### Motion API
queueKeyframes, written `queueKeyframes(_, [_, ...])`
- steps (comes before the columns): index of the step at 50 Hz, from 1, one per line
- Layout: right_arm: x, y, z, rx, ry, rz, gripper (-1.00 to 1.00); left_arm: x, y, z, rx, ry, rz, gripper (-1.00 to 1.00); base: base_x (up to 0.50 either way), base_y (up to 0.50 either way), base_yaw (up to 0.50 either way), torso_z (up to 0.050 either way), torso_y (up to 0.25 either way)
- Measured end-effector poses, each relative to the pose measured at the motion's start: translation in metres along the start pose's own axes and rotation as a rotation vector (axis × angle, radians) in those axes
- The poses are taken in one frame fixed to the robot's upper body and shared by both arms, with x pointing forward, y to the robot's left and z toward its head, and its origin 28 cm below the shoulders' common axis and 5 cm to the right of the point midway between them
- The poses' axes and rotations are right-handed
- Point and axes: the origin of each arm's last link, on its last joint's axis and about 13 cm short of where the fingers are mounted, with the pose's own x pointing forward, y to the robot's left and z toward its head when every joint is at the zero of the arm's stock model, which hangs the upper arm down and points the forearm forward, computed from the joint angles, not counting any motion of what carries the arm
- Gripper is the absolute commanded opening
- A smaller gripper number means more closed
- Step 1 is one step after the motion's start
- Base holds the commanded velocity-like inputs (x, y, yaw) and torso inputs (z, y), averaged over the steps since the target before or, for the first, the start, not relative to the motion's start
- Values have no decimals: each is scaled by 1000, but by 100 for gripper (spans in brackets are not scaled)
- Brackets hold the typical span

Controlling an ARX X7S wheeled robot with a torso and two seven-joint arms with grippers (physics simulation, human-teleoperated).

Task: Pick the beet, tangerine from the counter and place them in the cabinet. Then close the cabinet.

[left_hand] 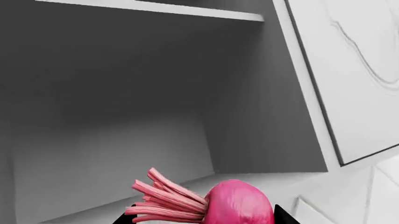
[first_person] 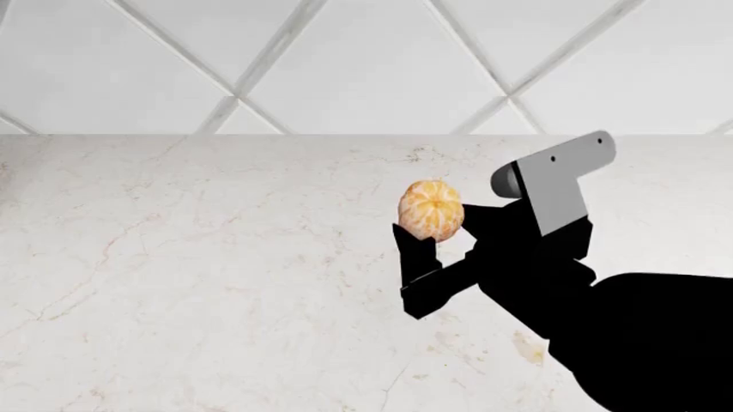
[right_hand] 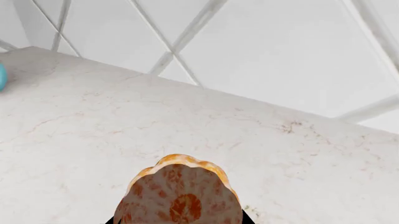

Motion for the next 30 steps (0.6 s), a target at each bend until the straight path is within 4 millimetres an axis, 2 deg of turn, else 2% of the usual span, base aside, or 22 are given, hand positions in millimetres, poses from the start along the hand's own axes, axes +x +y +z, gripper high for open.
queueKeyframes(30, [-5,2,-12,32,-33,24,-100,76,4,33,65,-179,161,-100,0,0,0,0,0])
